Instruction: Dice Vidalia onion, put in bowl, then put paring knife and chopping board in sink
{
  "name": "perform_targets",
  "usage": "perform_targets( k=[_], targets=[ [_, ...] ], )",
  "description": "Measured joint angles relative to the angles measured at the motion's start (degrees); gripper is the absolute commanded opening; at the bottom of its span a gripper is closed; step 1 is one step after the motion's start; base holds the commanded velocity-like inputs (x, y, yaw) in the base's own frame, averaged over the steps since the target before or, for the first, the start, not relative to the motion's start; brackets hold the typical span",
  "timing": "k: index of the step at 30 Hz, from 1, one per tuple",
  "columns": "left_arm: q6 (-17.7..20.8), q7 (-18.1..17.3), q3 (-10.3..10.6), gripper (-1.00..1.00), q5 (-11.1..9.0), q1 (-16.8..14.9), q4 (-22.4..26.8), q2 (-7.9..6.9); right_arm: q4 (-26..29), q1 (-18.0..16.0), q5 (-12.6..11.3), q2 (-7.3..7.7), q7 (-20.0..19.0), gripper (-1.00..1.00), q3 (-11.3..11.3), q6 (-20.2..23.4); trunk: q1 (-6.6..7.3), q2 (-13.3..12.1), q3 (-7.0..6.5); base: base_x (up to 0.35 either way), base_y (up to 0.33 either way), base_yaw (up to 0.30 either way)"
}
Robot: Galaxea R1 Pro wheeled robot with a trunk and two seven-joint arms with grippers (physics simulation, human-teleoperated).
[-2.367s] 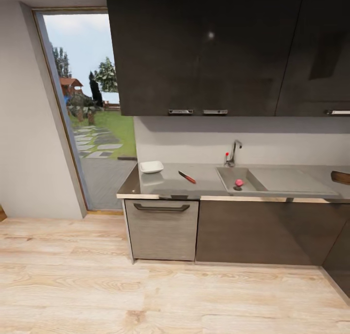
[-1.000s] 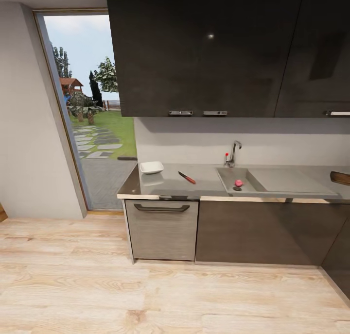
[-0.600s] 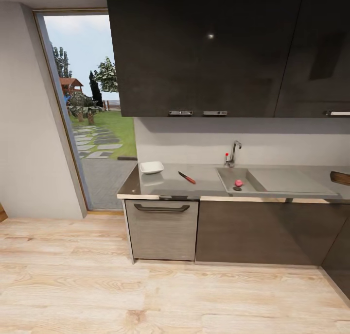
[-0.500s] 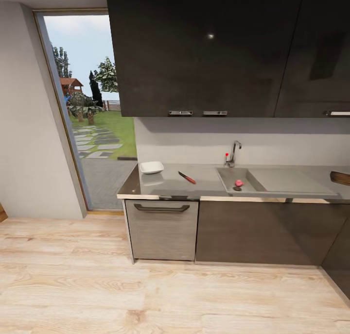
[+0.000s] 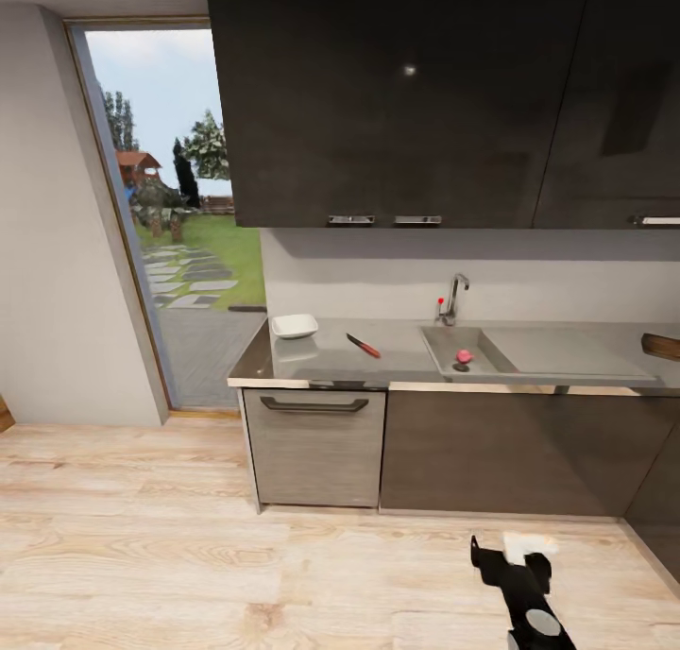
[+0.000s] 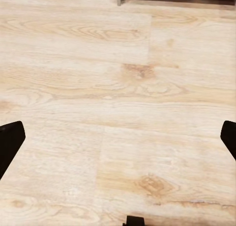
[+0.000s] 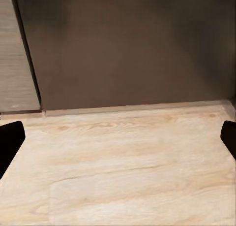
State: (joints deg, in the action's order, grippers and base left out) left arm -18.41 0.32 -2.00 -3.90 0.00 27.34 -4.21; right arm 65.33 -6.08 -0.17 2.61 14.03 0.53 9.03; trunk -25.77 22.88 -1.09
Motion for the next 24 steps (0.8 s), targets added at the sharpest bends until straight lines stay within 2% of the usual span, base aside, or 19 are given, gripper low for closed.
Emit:
perform_targets(
  k=[4,5,6,7,10,11,12,15,16,19,21,24],
  targets=[
    [-0.1,0.0,0.0,1.0,0.0,0.0,0.0,0.0,2.6,-10.9,-0.1,-0.48,1.4,1.0,0.0,12.8,0.0,0.0,0.0,0.0,0.0,0.0],
    [-0.1,0.0,0.0,1.0,0.0,0.0,0.0,0.0,2.7,-12.5,-0.2,-0.54,1.5,1.0,0.0,14.2,0.0,0.0,0.01,0.0,0.0,0.0],
    [0.0,0.0,0.0,1.0,0.0,0.0,0.0,0.0,2.8,-16.4,-0.2,-0.96,2.0,1.0,0.0,17.9,0.0,0.0,0.01,0.0,0.0,0.0],
    [0.0,0.0,0.0,1.0,0.0,0.0,0.0,0.0,2.8,-18.3,-0.2,-1.21,2.2,1.0,-0.1,19.1,0.0,0.0,0.0,0.0,0.0,0.0],
    [0.0,0.0,0.0,1.0,0.0,0.0,0.0,0.0,1.4,-27.2,-0.2,-3.13,4.1,1.0,-0.2,24.6,0.0,0.0,0.0,0.0,0.0,0.0],
    [0.0,0.0,0.0,1.0,0.0,0.0,0.0,0.0,-0.7,-31.6,-0.2,-4.03,5.1,1.0,-0.2,26.3,0.0,0.0,0.0,0.0,0.0,0.0],
    [0.0,0.0,0.0,1.0,0.0,0.0,0.0,0.0,-1.7,-33.5,-0.2,-4.32,5.5,1.0,-0.2,26.8,0.01,0.0,0.01,0.0,0.0,0.0],
    [0.0,0.0,0.1,1.0,0.0,0.0,0.0,0.05,-10.7,-44.5,-0.2,-5.24,6.8,1.0,-0.2,28.1,0.0,0.0,0.0,0.0,0.0,0.0],
    [0.0,0.0,0.1,1.0,0.0,0.0,0.0,0.06,-12.8,-46.5,-0.2,-5.31,6.9,1.0,-0.2,28.2,0.0,0.0,0.01,0.005,0.0,0.0],
    [0.0,0.0,0.1,1.0,0.0,0.0,0.0,0.05,-25.7,-56.3,-0.5,-5.57,7.1,1.0,-0.2,28.1,0.01,0.0,0.0,0.072,0.0,0.0],
    [0.0,0.0,0.0,1.0,0.0,0.0,0.0,0.04,-29.5,-59.1,-0.6,-5.91,7.0,1.0,-0.1,27.9,0.02,0.0,0.01,0.186,0.0,0.0],
    [0.0,0.0,0.1,1.0,0.0,0.0,0.0,0.06,-32.3,-60.9,-0.7,-6.86,6.9,1.0,-0.1,26.6,0.03,0.0,0.02,0.261,0.025,0.0]
  ],
)
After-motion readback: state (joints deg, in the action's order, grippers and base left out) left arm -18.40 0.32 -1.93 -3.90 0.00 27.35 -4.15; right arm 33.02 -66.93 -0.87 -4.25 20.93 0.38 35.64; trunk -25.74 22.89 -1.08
